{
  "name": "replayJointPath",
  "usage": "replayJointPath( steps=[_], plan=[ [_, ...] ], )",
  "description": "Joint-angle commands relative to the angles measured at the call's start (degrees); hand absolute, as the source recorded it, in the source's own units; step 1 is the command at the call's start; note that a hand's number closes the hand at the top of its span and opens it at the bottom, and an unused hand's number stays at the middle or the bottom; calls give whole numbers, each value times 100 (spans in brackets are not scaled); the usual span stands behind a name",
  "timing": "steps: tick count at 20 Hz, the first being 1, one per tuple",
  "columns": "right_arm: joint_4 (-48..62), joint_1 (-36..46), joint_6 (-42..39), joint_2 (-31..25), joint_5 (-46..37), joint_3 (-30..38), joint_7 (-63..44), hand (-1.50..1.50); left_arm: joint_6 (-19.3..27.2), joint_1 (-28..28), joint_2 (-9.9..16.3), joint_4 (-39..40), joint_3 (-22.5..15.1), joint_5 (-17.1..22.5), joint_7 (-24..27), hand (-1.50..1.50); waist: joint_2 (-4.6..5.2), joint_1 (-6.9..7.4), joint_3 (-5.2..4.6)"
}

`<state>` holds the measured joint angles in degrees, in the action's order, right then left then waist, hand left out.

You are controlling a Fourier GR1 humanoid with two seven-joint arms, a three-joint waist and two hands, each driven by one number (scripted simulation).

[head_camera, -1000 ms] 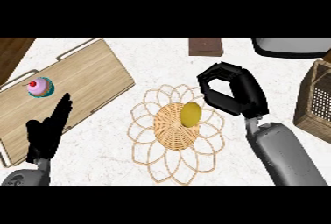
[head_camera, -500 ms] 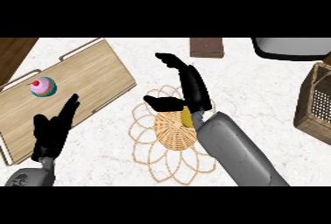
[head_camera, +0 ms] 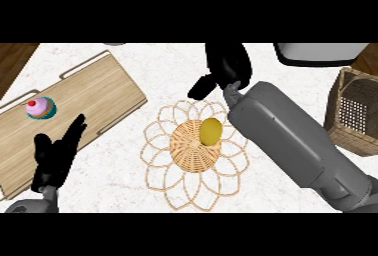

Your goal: Pick the lemon from the placemat and place it in the basket

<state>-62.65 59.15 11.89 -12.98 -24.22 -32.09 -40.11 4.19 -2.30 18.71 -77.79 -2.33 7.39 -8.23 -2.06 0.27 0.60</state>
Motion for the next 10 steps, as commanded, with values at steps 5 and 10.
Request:
replayJointPath(
  steps=[5, 10],
  plan=[
    [-251, 1458, -2739, -287, 917, 285, -1803, -150, -48, 579, -257, 302, -127, 161, -540, 0, 63, -112, -81],
    [-191, 1594, -3897, -232, 1698, 352, -2573, -150, -103, 737, -230, 280, -56, 168, -425, 0, 98, -126, -77]
  ],
)
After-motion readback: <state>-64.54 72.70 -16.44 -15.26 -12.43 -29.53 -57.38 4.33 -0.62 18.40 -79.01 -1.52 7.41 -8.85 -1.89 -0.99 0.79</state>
